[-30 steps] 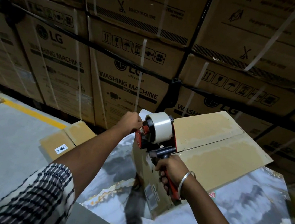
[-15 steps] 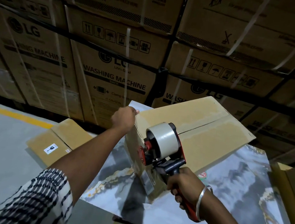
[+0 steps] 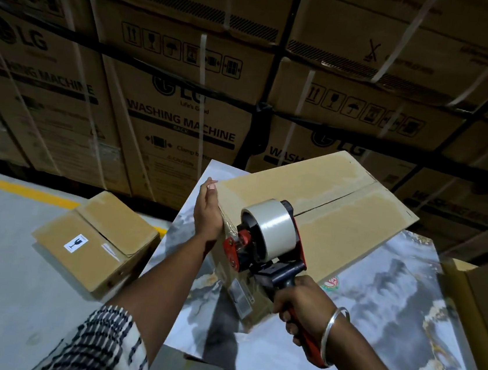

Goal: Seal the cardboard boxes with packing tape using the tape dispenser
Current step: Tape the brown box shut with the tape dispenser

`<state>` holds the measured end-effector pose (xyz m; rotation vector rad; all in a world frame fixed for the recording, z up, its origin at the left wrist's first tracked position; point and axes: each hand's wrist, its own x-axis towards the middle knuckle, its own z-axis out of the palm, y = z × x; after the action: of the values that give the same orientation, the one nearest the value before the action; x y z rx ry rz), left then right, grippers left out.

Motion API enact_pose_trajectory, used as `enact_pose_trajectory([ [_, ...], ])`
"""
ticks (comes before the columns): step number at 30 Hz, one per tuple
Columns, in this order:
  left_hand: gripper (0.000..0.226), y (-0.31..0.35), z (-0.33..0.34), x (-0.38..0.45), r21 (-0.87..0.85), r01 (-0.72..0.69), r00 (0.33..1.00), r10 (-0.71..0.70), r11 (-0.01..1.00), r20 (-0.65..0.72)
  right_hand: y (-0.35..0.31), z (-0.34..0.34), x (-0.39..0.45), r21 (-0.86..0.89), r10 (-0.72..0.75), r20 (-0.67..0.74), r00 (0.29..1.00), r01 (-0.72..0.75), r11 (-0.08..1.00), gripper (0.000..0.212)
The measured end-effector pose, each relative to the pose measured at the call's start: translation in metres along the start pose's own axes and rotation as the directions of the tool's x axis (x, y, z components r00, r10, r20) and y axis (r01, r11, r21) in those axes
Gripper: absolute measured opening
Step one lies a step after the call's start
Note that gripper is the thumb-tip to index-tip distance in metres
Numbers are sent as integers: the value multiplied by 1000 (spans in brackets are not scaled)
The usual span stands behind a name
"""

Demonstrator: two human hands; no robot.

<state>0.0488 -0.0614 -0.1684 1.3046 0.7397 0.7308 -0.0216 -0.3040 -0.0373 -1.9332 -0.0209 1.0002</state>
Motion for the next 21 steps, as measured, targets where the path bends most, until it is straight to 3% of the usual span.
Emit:
enact_pose_trajectory([
  [3,48,-7,1,12,94,9,1000,-9,996,8,-6,2,6,0,11,-14,1000,-11,1000,18],
  [8,49,5,11,32,398,83,996,-86,914,-10,-23,2,17,5,12,-27,1000,-11,1000,12],
  [18,53,6,22,42,485,80,995,-96,871,9,18,-15,-17,16,84,-61,995,-84,996,27],
  [21,58,6,20,43,512,-11,1000,17,859,-8,22,-13,-19,24,75,-86,993,-73,997,27],
])
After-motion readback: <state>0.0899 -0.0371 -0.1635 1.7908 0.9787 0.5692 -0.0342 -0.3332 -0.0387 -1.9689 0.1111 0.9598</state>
